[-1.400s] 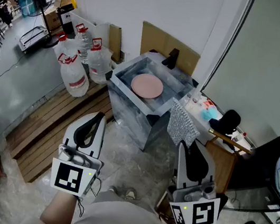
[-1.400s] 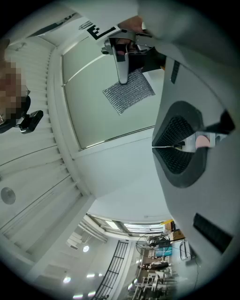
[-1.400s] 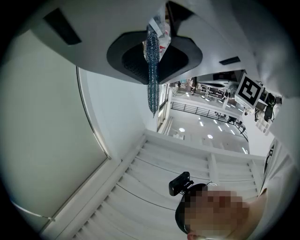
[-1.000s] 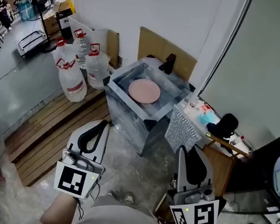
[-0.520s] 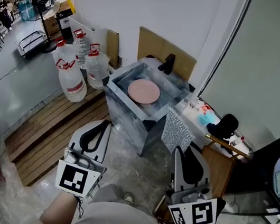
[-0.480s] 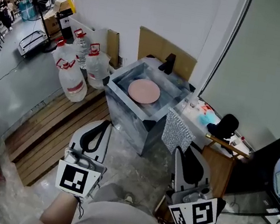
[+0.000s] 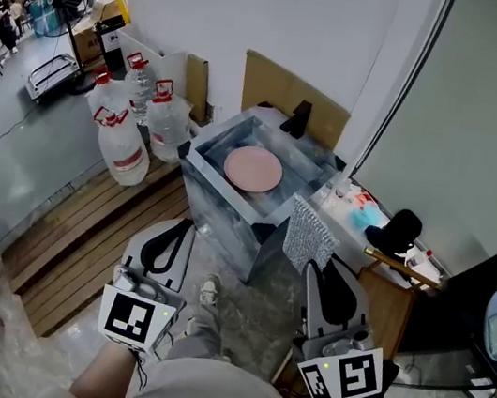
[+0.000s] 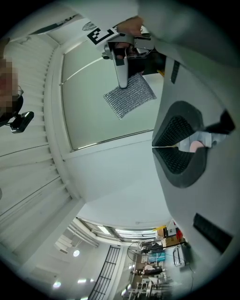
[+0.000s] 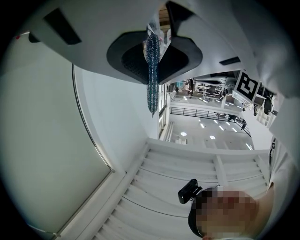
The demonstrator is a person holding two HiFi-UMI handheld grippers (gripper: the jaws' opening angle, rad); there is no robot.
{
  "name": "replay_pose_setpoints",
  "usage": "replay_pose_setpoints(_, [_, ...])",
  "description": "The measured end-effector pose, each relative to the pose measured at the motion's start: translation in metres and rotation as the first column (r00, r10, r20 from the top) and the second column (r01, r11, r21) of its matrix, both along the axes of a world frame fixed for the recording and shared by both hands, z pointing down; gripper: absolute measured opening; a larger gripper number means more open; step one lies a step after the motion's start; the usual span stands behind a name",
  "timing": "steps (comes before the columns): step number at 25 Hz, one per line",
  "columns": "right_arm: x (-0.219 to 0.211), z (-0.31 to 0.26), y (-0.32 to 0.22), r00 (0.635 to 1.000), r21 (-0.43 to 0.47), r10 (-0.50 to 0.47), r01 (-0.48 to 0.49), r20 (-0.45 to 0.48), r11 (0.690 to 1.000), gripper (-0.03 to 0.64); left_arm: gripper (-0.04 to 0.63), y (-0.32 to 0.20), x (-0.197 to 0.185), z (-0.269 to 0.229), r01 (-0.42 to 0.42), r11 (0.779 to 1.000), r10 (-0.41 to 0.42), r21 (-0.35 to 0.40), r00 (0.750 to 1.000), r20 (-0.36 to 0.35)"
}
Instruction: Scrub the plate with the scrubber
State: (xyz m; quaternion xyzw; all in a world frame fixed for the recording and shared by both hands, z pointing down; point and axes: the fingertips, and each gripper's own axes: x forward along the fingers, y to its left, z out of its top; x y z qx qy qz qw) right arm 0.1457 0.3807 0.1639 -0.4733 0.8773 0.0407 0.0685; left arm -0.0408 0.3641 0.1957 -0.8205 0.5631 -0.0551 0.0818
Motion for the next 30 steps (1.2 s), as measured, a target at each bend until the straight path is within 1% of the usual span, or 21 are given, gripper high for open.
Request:
replay_pose_setpoints(4, [-0.007,0.002,-0.029,1.000,-0.002,0.004,-0.004,-0.023,1.000,0.094,0.023,-0.033,-0.006,0.006,-0.023,1.000,0.023,0.016,1.000,-0.005])
replay_pose_setpoints(7, [-0.012,0.006,-0.057,0.999,-0.018,0.009,-0.010,-0.034,1.000,0.094,0.023,-0.062,-0.008,0.008,-0.031,0.999,0.030,-0.014,0.999,-0.030])
replay_pose_setpoints(11, [-0.021,0.013,-0.102,0.999,-0.044,0.019,-0.021,-0.050,0.999,0.094,0.023,-0.108,-0.013,0.012,-0.050,0.998,0.048,-0.030,0.998,-0.037])
replay_pose_setpoints(18, [-0.050,0.023,-0.194,0.998,-0.103,0.021,-0.026,-0.051,0.994,0.095,0.023,-0.201,-0.038,0.016,-0.079,0.996,0.078,-0.046,0.997,-0.014])
replay_pose_setpoints(21, [-0.065,0.027,-0.236,0.999,-0.130,0.014,-0.021,-0.051,0.991,0.095,0.023,-0.243,-0.050,0.021,-0.082,0.993,0.080,-0.086,0.997,-0.022])
replay_pose_setpoints(24, [-0.082,0.030,-0.278,0.999,-0.156,0.009,-0.017,-0.051,0.988,0.095,0.023,-0.288,-0.063,0.028,-0.119,0.991,0.121,-0.068,0.992,0.018])
replay_pose_setpoints(27, [-0.097,0.036,-0.319,0.999,-0.181,0.011,-0.021,-0.052,0.983,0.095,0.023,-0.328,-0.075,0.036,-0.127,0.986,0.129,-0.108,0.992,0.009])
replay_pose_setpoints(30, [-0.112,0.043,-0.354,0.998,-0.202,0.015,-0.025,-0.053,0.979,0.095,0.023,-0.364,-0.087,0.047,-0.150,0.981,0.153,-0.120,0.988,0.018])
